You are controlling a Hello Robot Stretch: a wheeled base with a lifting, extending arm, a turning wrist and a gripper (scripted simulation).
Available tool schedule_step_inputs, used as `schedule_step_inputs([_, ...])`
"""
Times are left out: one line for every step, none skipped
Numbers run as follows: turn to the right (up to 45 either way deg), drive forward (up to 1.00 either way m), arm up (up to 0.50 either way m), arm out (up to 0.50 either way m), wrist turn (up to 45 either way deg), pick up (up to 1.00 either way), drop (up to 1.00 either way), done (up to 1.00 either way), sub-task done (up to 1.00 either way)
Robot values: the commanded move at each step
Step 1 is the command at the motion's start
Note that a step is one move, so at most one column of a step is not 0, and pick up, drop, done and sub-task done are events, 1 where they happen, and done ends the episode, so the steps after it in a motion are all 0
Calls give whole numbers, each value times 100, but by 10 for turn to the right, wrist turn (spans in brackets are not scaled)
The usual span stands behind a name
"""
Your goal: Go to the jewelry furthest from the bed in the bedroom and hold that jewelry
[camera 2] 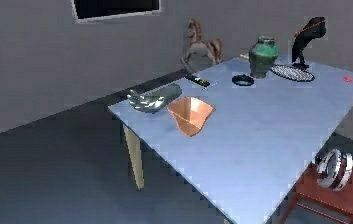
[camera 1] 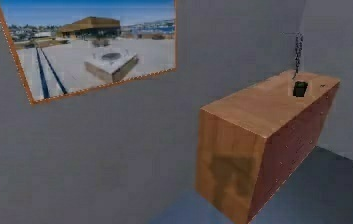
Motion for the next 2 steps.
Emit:
schedule_step_inputs([450, 0, 0, 0, 0, 0, 0, 0, 0])
schedule_step_inputs([0, 100, 0, 0, 0, 0, 0, 0, 0])
